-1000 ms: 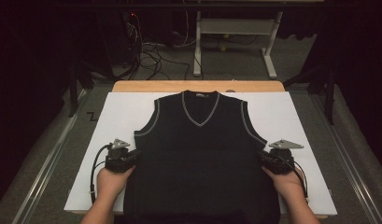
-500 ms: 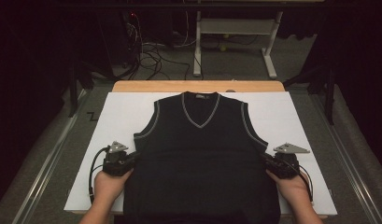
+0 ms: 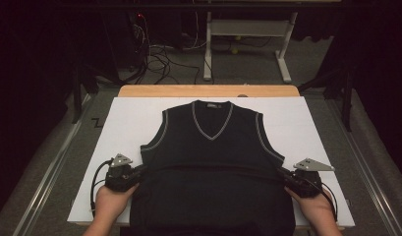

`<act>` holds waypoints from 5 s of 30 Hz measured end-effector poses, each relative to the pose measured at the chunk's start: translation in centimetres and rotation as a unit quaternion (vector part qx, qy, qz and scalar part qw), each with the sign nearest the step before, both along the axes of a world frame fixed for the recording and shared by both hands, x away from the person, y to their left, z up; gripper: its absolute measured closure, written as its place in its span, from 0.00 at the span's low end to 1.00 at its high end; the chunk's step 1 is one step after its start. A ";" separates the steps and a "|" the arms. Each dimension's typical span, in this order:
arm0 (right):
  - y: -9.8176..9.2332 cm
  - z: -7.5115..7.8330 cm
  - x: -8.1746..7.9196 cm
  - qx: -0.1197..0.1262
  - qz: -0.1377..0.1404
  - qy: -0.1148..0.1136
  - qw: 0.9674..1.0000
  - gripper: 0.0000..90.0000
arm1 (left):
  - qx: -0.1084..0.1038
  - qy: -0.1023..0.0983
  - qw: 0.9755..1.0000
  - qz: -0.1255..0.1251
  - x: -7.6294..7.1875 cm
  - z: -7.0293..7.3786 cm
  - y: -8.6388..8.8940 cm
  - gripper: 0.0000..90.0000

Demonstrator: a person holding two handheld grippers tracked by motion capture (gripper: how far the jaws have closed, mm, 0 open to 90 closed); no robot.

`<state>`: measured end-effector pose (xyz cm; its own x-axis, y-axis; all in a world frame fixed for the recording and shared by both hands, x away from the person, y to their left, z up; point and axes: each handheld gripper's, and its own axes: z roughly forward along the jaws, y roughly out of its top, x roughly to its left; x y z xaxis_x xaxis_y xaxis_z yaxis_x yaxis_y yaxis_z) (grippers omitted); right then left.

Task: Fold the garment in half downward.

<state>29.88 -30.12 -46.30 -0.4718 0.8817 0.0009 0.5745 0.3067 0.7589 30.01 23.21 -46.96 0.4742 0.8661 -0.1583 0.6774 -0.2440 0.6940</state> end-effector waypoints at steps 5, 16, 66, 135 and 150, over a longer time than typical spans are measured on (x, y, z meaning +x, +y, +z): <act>-0.6 0.1 -1.5 0.004 0.006 -0.004 1.000 0.94 | 0.005 -0.001 1.000 -0.016 -1.7 0.2 -0.1 0.88; -1.1 0.2 -3.4 0.012 0.013 -0.007 1.000 0.94 | -0.004 -0.004 0.999 -0.033 -4.1 0.7 0.3 0.88; -2.2 1.1 -4.9 0.063 -0.012 -0.067 0.996 0.39 | -0.052 -0.067 0.996 -0.003 -5.7 2.2 2.1 0.40; 5.5 -0.1 17.7 -0.028 -0.072 0.053 0.996 0.41 | -0.005 0.012 0.998 0.069 15.1 1.4 -6.2 0.78; 5.4 3.1 16.6 -0.009 -0.051 0.001 0.999 0.87 | -0.033 -0.026 0.996 0.080 14.9 4.0 -4.9 0.79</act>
